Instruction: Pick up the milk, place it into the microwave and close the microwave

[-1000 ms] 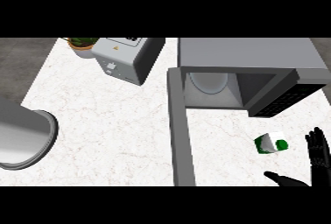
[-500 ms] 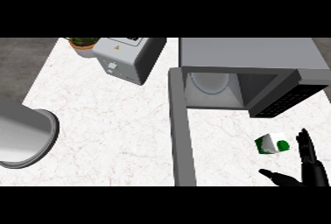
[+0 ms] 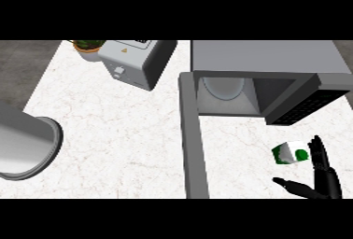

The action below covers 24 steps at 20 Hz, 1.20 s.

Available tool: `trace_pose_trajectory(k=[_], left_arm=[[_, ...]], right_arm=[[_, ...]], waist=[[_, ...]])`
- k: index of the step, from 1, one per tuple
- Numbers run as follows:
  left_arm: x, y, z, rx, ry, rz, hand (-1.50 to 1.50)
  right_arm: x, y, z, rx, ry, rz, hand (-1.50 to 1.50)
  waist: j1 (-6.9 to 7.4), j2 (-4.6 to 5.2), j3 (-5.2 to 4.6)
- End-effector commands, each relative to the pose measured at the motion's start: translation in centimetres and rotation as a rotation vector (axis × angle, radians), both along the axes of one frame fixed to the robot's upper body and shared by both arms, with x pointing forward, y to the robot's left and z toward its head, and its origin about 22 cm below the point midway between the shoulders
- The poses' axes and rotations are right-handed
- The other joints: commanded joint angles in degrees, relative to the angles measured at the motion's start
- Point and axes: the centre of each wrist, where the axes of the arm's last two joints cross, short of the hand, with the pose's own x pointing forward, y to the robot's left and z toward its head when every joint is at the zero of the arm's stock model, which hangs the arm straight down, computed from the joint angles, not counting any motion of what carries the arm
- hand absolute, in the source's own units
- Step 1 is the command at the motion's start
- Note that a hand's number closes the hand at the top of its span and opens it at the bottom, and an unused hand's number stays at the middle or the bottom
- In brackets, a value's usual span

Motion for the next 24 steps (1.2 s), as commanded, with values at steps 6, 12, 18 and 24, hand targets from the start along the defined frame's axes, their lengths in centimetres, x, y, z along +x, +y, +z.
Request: trace_pose_trajectory(k=[6,12,18,24], left_arm=[[-1.5,-2.1,2.3,-0.045,-0.093,-0.093,-1.50],[-1.6,-1.6,1.5,-0.043,-0.094,-0.072,-1.50],[-1.2,-1.1,1.7,-0.041,-0.089,-0.081,-1.50],[-0.9,-0.4,1.6,-0.055,-0.098,-0.099,-1.50]], right_arm=[[2.6,1.5,-0.6,0.135,-0.040,0.035,1.50],[2.4,0.7,-0.6,0.095,-0.060,0.108,1.50],[4.7,4.2,-0.8,0.130,-0.142,0.168,1.50],[7.9,9.0,-0.3,0.153,-0.123,0.352,1.50]], waist=[[0.91,0.17,0.14],[0.64,0.17,0.06],[0.83,0.36,0.14],[0.23,0.16,-0.04]])
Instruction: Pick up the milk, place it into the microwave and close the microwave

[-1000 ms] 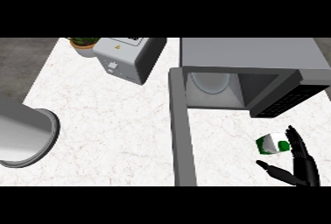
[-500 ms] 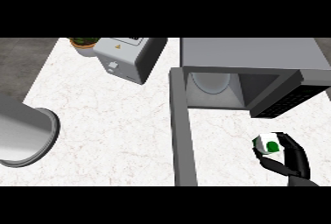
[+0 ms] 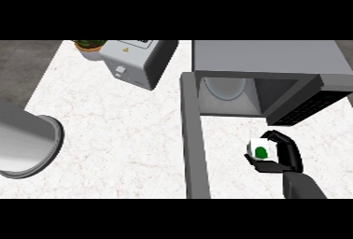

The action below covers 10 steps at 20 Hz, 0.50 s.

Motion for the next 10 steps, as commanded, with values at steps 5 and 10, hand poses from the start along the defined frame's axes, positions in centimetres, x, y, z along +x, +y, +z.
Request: trace_pose_trajectory(k=[5,10], left_arm=[[-1.1,-0.7,1.9,-0.029,-0.055,-0.042,-1.50],[-0.7,-0.6,1.6,-0.021,-0.047,-0.039,-1.50]], right_arm=[[3.0,5.4,0.8,-0.003,-0.094,0.148,1.50],[6.4,6.0,3.4,-0.066,-0.138,0.131,1.50]], waist=[[-0.67,-0.19,-0.08],[-0.27,0.05,-0.05]])
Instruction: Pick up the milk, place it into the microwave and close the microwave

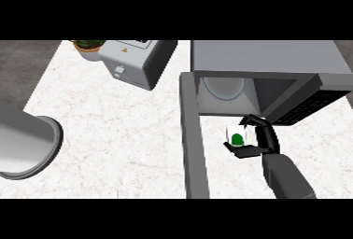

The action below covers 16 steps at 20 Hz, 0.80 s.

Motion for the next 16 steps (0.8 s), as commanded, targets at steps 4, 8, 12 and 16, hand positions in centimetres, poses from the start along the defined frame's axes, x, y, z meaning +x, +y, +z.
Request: trace_pose_trajectory(k=[4,8,12,16], left_arm=[[-0.4,-0.4,0.8,-0.015,-0.055,-0.020,-1.50],[0.4,-0.1,2.0,-0.019,-0.062,-0.024,-1.50],[0.5,0.4,0.6,-0.016,-0.070,-0.052,-1.50],[2.1,1.0,1.9,-0.018,-0.067,-0.056,-1.50]], right_arm=[[4.4,1.4,3.8,-0.031,-0.082,-0.016,1.50],[6.3,1.5,5.6,-0.071,-0.068,0.011,1.50],[8.5,-0.1,8.5,-0.099,-0.037,-0.020,1.50],[10.2,1.2,10.4,-0.122,-0.042,-0.041,1.50]], waist=[[-0.44,-0.07,-0.08],[-0.28,0.17,-0.04],[0.62,0.45,-0.04],[1.57,1.18,0.07]])
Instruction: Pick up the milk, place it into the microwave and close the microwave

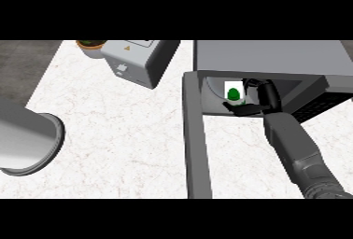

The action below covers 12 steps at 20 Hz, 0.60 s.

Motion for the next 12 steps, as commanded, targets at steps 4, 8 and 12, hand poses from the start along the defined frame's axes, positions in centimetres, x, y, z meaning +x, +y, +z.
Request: trace_pose_trajectory(k=[4,8,12], left_arm=[[1.0,-0.3,1.0,-0.010,-0.060,-0.062,-1.50],[1.3,-0.6,1.4,0.011,-0.070,-0.064,-1.50],[2.3,0.5,1.0,0.002,-0.068,-0.083,-1.50]], right_arm=[[3.0,-0.2,4.4,-0.050,-0.004,-0.029,1.50],[3.4,-2.1,5.7,-0.173,-0.034,-0.105,1.50],[4.0,-1.6,6.8,-0.242,-0.049,-0.184,1.50]], waist=[[2.12,0.95,0.09],[3.06,1.46,0.14],[3.63,2.08,0.12]])
